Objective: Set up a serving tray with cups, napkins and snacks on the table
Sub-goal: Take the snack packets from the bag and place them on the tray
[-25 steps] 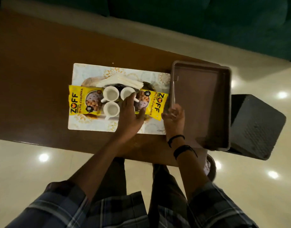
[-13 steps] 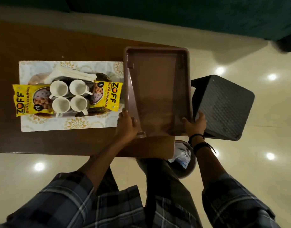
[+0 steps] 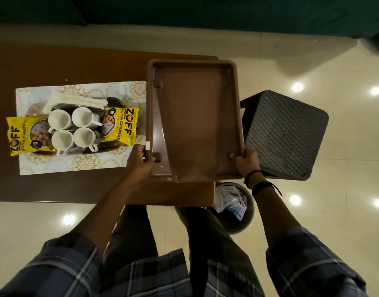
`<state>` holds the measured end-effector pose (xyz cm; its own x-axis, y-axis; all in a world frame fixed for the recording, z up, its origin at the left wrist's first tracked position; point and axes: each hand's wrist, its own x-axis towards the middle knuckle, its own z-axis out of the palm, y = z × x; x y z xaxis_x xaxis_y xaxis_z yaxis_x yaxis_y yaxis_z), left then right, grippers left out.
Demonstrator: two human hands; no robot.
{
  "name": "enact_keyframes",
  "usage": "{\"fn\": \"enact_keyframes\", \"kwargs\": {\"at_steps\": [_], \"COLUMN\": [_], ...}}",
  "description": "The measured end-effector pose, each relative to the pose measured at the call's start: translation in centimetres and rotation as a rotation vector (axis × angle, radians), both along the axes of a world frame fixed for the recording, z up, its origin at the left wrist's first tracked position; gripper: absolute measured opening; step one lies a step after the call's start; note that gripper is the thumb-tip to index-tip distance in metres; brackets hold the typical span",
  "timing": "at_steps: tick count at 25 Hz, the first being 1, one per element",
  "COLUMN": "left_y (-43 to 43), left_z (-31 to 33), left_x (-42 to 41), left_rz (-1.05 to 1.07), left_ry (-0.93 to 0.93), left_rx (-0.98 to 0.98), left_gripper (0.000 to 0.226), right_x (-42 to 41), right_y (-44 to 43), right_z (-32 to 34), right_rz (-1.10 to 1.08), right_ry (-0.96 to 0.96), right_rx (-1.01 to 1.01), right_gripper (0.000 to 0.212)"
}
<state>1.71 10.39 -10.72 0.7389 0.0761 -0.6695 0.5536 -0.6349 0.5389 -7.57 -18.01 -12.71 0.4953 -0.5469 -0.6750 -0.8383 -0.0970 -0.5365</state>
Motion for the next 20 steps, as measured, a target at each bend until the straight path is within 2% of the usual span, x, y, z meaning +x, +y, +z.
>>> {"fn": "enact_keyframes", "kwargs": {"at_steps": [5,8,11,17,20], "left_y": [-4.1,-9.7,-15.4,-23.5,-25.1], "left_z": [2.7,4.1,4.5,1.6,0.0], "left_x": [-1.2,-1.2,-1.3,-2.1,-2.3], "left_rz": [-0.094,-0.233,-0.409,-0.543,-0.554], "left_ry": [-0.039,0.017,0.071,0.114,0.256], "left_rx": [-0.175,-0.249,-0.257,-0.228,-0.228], "left_gripper": [0.035,0.049,0.048,0.047,0.064], "right_x": [-3.7,-7.0,-9.9,-14.1,-13.8], "right_y": [-4.1,-8.6,-12.4,-16.8,-17.5], "right_z": [3.0,4.1,4.4,1.4,0.2], "right_rz": [-0.163,-0.298,-0.401,-0.531,-0.529], "right_ry": [-0.095,-0.126,-0.102,-0.040,-0.064], "right_rx": [-0.056,-0.186,-0.241,-0.253,-0.274], "right_gripper": [0.021,0.017,0.013,0.021,0.032]}}
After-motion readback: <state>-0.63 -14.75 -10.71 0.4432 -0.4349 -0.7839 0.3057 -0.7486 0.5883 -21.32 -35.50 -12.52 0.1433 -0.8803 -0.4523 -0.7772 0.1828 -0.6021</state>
